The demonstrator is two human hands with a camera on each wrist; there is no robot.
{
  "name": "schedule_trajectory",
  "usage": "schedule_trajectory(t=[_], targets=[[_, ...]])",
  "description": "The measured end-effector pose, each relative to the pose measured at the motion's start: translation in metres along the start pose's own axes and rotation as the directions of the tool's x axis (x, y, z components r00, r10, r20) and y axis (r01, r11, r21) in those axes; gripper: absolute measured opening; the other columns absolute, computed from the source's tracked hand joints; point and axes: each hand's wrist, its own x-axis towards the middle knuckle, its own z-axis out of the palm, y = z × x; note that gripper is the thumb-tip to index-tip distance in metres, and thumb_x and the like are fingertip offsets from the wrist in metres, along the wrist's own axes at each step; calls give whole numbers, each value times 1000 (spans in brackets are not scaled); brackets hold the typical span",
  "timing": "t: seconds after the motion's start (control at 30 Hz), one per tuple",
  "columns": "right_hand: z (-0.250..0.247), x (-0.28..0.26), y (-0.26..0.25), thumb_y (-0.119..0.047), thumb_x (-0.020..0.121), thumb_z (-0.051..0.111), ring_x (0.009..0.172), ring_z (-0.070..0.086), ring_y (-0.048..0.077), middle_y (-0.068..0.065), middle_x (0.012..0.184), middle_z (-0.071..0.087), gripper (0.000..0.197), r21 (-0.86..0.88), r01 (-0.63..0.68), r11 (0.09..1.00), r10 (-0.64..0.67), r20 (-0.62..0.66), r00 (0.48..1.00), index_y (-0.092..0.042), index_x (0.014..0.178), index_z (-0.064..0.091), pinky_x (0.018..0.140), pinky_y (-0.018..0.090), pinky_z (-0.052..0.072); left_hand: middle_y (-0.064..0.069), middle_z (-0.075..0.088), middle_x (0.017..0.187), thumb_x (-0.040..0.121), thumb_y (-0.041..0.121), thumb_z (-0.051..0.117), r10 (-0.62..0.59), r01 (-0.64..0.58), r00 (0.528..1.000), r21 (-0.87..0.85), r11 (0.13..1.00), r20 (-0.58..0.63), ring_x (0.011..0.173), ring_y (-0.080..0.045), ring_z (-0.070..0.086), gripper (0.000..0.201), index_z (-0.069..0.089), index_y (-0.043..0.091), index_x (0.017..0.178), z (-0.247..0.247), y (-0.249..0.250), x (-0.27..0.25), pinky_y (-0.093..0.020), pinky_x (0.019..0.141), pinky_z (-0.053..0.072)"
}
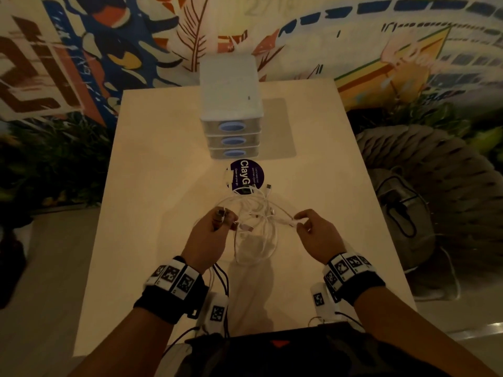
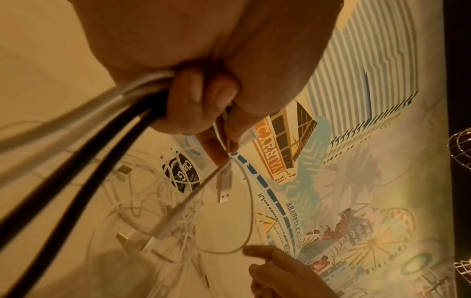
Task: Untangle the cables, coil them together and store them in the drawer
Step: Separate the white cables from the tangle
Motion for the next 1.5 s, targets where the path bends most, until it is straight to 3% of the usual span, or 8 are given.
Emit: schedule_trajectory(t=[0.23, 0.33, 0.5, 0.83, 0.97, 1.17, 1.33, 1.5], targets=[[-5, -5, -60, -71, 95, 39, 66, 66, 9, -6, 69, 69, 53, 28, 91, 995, -94, 116, 989, -27, 86, 66, 70, 32, 55, 15, 74, 92, 101, 31, 59, 124, -127, 990, 48, 991, 67, 89, 4, 65, 17, 74, 28, 93, 1, 3, -10, -12, 76, 45], [13, 3, -71, -63, 95, 52, 70, 69, 6, -9, 76, 73, 40, 95, 93, 991, -114, 244, 963, -28, 88, 71, 79, 34, 58, 12, 76, 95, 101, 31, 59, 169, -173, 975, 20, 985, 145, 95, -4, 68, 18, 76, 26, 95, 2, 5, -10, -25, 86, 51], [21, 15, -64, -49, 93, 66, 71, 72, 9, -5, 80, 75, 28, 241, -11, 970, -48, 240, 970, -22, 87, 72, 75, 27, 56, 11, 77, 94, 101, 23, 60, 151, -147, 978, -37, 988, 146, 95, 2, 68, 16, 76, 20, 97, -7, 9, -15, -6, 81, 44], [2, 1, -22, -63, 89, 60, 91, 66, 17, -8, 93, 72, 38, -309, 79, 948, 11, 277, 961, -27, 89, 74, 80, 31, 51, 17, 77, 98, 100, 29, 61, 86, -85, 995, -12, 996, 43, 102, 6, 66, 14, 74, 34, 103, -20, -2, -16, -18, 88, 47], [-21, -7, -34, -77, 87, 49, 75, 61, 13, -11, 76, 65, 54, -412, 76, 908, -13, 154, 988, -28, 74, 67, 70, 30, 50, 19, 75, 102, 96, 36, 67, 83, -83, 997, 63, 995, 5, 105, 4, 65, 12, 77, 40, 101, -18, -5, -17, -19, 90, 50], [-33, 18, -73, -45, 101, 48, 70, 57, 13, -8, 75, 60, 26, -111, 299, 948, -309, -89, 947, -24, 98, 64, 67, 32, 47, 21, 75, 104, 94, 41, 68, 108, -124, 991, 221, 967, 83, 100, 7, 65, 14, 77, 46, 104, -12, -2, -24, -8, 82, 48], [-11, 57, -89, -59, 99, 30, 95, 66, 26, 1, 98, 74, 50, -191, 262, 946, -225, 196, 955, -32, 91, 70, 94, 46, 49, 18, 74, 106, 97, 39, 63, 121, -171, 977, 309, 936, 174, 97, 2, 64, 20, 77, 36, 111, -4, 3, -27, -3, 75, 42], [3, 62, -94, -57, 102, 42, 86, 70, 21, 1, 85, 77, 56, -265, 169, 949, -53, 395, 917, -20, 79, 78, 86, 35, 53, 17, 74, 97, 98, 23, 59, -1, -94, 962, 334, 938, 275, 99, -5, 67, 18, 77, 22, 98, -4, 4, -25, -30, 91, 51]])
